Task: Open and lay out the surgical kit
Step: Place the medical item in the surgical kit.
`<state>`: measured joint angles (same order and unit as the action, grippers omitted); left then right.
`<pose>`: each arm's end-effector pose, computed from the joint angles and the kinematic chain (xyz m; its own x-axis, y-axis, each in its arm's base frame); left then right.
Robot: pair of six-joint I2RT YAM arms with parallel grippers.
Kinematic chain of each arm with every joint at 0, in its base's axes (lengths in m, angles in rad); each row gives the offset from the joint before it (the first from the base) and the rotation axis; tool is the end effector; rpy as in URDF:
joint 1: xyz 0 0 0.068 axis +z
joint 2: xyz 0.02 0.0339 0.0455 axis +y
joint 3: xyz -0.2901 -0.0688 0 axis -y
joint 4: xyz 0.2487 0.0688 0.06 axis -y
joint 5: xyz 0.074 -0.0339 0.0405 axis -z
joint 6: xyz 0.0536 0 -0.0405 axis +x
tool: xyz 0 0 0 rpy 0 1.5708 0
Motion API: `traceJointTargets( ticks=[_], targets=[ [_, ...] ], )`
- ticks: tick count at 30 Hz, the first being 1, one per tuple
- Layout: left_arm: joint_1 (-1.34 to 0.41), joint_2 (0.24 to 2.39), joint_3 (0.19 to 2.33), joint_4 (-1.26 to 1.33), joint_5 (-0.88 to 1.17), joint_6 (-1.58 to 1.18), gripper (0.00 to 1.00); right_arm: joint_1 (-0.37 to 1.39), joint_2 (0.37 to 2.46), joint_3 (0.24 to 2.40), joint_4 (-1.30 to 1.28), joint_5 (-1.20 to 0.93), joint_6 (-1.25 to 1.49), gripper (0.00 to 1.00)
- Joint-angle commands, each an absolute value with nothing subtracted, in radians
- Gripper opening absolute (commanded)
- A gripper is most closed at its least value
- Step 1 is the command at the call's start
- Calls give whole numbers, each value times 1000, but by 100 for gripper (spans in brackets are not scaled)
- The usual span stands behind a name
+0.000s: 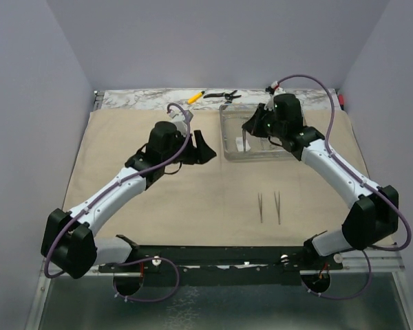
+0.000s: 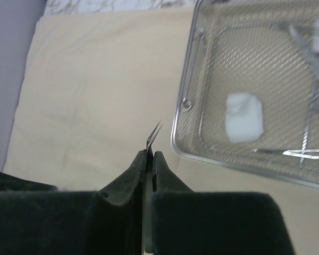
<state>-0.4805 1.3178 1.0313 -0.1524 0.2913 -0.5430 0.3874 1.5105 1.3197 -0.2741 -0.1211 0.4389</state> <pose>0.2734 -0.1599 0.3284 -0.6705 -0.2086 -0.7120 0.3817 0.7258 -0.5722 0.3418 0.1465 0.3578 -0.5776 0.2199 -0.7861 -0.2536 0.8670 0.4289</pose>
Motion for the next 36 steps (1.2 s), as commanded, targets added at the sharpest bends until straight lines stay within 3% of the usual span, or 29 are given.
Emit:
traceJointTargets(
  ticks=[1, 9, 18, 26, 29, 33, 36],
  targets=[
    [-567, 1190, 828, 103, 278, -677, 64, 444, 1376, 1134, -154, -120, 606, 4],
    [-728, 1170, 724, 265, 253, -764, 65, 452, 1253, 973, -102, -208, 771, 4],
    [-820, 1336, 848, 279, 249, -698, 69, 452, 1238, 977, -113, -268, 822, 4],
    [-821, 1411, 947, 201, 150, -612, 64, 453, 1256, 1020, -175, -290, 821, 4],
    [-820, 1455, 999, 168, 165, -600, 48, 453, 1274, 1052, -220, -271, 810, 4],
    [-821, 1499, 1037, 129, 222, -615, 1, 452, 1297, 1077, -233, -251, 811, 4],
    [-819, 1491, 1039, 116, 235, -617, 0, 453, 1313, 1095, -251, -233, 817, 9]
  ],
)
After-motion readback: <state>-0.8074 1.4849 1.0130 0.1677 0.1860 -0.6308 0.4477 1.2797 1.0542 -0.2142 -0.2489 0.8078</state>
